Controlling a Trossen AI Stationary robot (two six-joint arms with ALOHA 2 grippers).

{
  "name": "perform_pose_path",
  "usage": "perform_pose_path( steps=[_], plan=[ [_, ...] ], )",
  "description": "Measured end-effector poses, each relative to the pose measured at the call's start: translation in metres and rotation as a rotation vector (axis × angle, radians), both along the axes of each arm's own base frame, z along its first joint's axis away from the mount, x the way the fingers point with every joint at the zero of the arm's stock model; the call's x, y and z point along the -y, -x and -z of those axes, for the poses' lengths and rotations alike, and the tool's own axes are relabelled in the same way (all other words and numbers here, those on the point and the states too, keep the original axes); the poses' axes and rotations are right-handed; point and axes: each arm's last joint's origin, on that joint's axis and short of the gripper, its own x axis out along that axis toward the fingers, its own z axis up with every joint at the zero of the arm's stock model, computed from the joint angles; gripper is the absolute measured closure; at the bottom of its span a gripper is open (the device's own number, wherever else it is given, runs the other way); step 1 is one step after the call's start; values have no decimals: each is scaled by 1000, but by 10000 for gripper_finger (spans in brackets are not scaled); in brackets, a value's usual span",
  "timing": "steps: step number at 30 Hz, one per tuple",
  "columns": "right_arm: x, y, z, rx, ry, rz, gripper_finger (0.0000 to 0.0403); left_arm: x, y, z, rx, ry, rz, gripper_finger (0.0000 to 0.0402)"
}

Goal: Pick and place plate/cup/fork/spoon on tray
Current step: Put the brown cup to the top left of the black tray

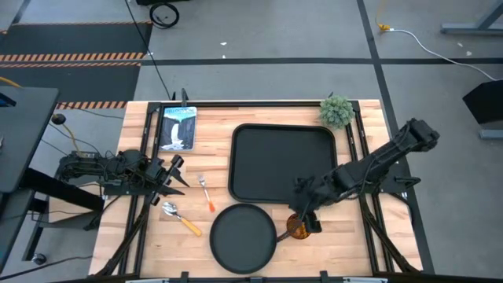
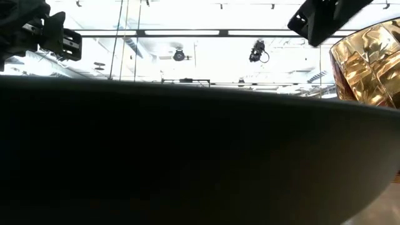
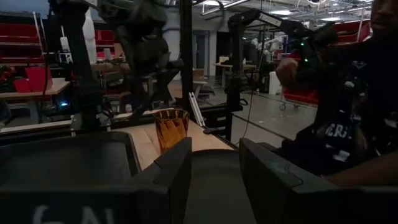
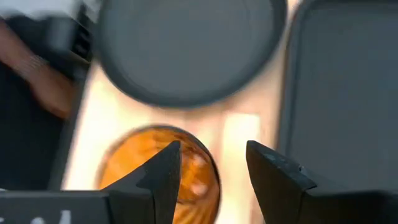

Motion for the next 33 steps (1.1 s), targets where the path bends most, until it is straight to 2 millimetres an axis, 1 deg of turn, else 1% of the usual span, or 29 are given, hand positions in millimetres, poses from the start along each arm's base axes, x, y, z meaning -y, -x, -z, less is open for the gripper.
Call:
perform_pose_path(
  steps=[4, 9, 14, 22, 33],
  plan=[
    [-10, -11, 2, -78, 91, 30, 217, 0, 0, 0, 0, 0, 0, 260],
    [-21, -24, 4, -150, 132, 17, 217, 0, 0, 0, 0, 0, 0, 260],
    [-27, -29, 3, -210, 141, 8, 217, 0, 0, 0, 0, 0, 0, 260],
    [-27, -27, 3, -239, 152, 10, 217, 0, 0, 0, 0, 0, 0, 260],
    [-20, -17, 27, -317, 197, 11, 218, 0, 0, 0, 0, 0, 0, 260]
  ],
)
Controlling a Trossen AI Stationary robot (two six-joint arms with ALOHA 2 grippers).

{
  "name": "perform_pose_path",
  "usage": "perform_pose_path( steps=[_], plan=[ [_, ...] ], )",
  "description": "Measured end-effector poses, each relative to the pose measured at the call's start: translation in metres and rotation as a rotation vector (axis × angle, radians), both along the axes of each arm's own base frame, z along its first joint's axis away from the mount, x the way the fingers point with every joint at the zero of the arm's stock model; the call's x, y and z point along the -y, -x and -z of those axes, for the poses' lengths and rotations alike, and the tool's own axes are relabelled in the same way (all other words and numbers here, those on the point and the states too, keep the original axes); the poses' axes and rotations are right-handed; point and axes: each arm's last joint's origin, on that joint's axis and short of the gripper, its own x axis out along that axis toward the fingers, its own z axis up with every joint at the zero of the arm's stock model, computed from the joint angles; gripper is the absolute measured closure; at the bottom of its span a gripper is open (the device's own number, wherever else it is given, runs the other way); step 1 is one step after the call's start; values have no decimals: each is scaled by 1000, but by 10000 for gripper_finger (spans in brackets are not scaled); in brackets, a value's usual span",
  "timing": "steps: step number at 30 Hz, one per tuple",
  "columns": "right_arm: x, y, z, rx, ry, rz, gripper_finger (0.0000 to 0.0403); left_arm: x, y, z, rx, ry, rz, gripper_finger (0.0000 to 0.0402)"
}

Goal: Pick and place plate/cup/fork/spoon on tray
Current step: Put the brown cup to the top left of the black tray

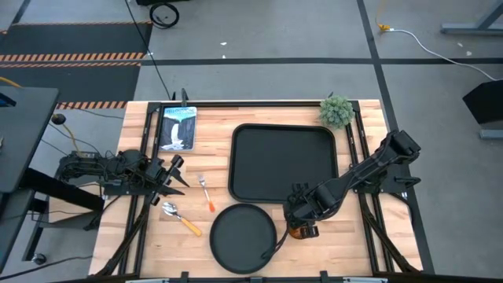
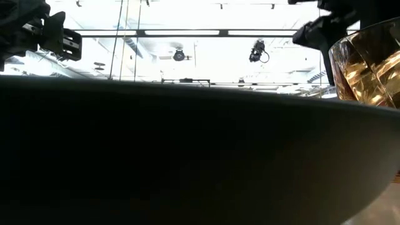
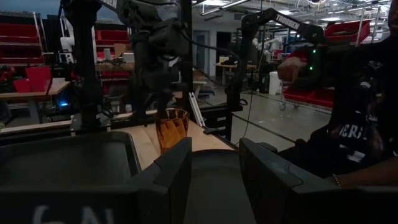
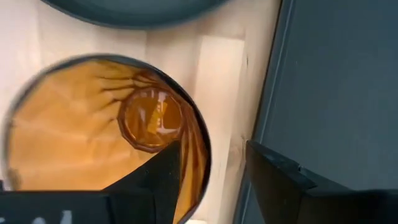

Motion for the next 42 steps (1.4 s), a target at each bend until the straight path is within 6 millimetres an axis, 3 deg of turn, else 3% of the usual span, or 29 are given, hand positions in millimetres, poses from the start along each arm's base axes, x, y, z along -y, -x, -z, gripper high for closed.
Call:
perform_pose_path(
  steps=[6, 21, 28, 37, 42],
  plan=[
    [6, -1, 4, -12, -2, 54, 245, 0, 0, 0, 0, 0, 0, 260],
    [7, -2, 3, -29, -52, 93, 388, 0, 0, 0, 0, 0, 0, 260],
    [11, 0, -1, -86, -155, 89, 379, 0, 0, 0, 0, 0, -1, 260],
    [37, 24, -40, -60, -182, 75, 391, 0, 0, 0, 0, 0, 0, 260],
    [61, 37, -62, 6, -141, 132, 387, 0, 0, 0, 0, 0, 0, 260]
  ],
)
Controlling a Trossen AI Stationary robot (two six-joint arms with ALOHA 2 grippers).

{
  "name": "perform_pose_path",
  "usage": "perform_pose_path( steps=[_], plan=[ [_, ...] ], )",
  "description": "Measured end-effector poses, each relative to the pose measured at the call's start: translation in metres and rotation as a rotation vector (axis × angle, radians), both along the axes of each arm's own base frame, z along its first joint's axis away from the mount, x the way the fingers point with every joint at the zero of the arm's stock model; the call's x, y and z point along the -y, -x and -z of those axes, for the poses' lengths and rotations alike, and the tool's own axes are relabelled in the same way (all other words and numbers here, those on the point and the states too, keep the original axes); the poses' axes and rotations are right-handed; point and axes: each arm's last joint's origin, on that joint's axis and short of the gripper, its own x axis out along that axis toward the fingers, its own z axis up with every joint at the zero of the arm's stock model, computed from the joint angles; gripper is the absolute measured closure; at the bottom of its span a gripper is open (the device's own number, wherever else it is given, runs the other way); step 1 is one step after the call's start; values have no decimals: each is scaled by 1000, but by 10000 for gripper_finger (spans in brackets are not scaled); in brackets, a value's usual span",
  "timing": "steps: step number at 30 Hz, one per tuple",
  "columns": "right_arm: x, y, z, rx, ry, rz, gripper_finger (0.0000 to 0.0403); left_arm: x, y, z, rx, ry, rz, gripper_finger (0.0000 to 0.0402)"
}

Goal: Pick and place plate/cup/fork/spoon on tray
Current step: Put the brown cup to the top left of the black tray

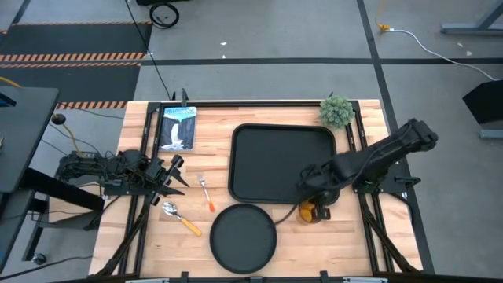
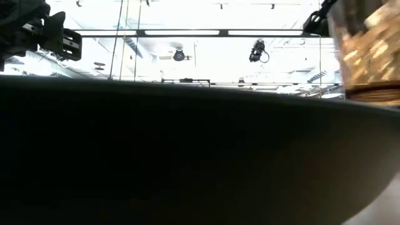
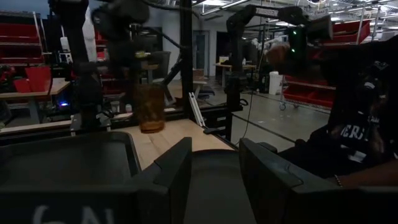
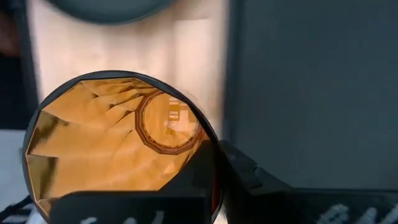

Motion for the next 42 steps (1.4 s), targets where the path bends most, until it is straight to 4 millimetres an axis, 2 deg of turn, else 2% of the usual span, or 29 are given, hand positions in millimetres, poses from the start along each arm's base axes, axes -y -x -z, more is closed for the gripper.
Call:
perform_pose_path(
  steps=[6, 12, 19, 26, 29, 33, 42],
  plan=[
    [38, 12, -18, 42, 63, 46, 389, 0, 0, 0, 0, 0, 0, 260],
    [87, 21, -31, 89, 95, 148, 389, 0, 0, 0, 0, 0, 0, 260],
    [145, 31, -33, 77, 145, 278, 389, 0, 0, 0, 0, 0, 0, 260],
    [194, 50, -32, 49, 178, 427, 388, 0, 0, 0, 0, 0, 0, 260],
    [211, 61, -26, 23, 170, 499, 388, 0, 0, 0, 0, 0, 0, 260],
    [230, 76, -6, -24, 152, 587, 388, 0, 0, 0, 0, 0, 0, 260],
    [262, 108, 34, -43, 133, 792, 388, 0, 0, 0, 0, 0, 0, 260]
  ],
)
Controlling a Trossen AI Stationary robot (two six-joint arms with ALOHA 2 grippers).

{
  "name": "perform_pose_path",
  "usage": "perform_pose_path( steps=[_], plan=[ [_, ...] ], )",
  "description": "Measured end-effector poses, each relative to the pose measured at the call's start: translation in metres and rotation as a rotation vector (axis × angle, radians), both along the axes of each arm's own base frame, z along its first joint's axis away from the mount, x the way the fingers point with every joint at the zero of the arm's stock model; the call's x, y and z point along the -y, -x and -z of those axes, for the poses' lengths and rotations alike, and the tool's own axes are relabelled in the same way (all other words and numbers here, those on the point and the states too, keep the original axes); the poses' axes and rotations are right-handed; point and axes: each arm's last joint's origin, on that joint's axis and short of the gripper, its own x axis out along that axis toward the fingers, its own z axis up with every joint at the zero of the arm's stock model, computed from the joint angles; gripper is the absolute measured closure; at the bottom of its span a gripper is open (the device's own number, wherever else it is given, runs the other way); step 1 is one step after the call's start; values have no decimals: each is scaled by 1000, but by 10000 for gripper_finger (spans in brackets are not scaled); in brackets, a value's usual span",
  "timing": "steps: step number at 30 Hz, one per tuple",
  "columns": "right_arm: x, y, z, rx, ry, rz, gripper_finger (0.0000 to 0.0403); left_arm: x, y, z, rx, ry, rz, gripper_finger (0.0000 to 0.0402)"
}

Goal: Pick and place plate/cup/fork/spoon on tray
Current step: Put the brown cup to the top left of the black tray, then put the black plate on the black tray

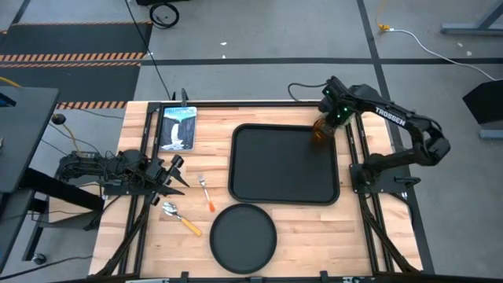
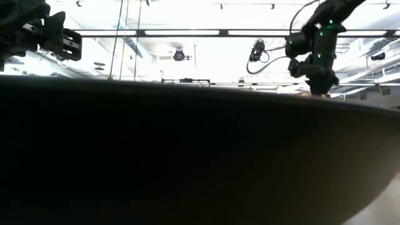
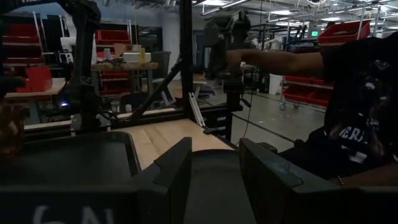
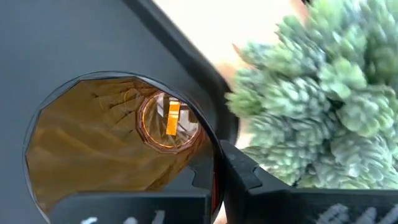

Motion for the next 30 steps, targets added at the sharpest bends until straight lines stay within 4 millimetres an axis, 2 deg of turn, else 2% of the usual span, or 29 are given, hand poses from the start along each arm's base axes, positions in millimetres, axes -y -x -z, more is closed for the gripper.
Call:
perform_pose_path(
  steps=[5, 11, 22, 30],
  plan=[
    [5, 14, 17, 4, -44, 65, 388, 0, 0, 0, 0, 0, 0, 260],
    [6, 19, 25, 52, -91, 77, 383, 0, 0, 0, -1, 0, 0, 260],
    [9, 18, 24, 68, -70, 85, 326, 0, 0, 0, 0, 0, 0, 260],
    [7, 17, 0, 63, -28, 80, 283, 0, 0, 0, 0, 0, 0, 260]
  ],
)
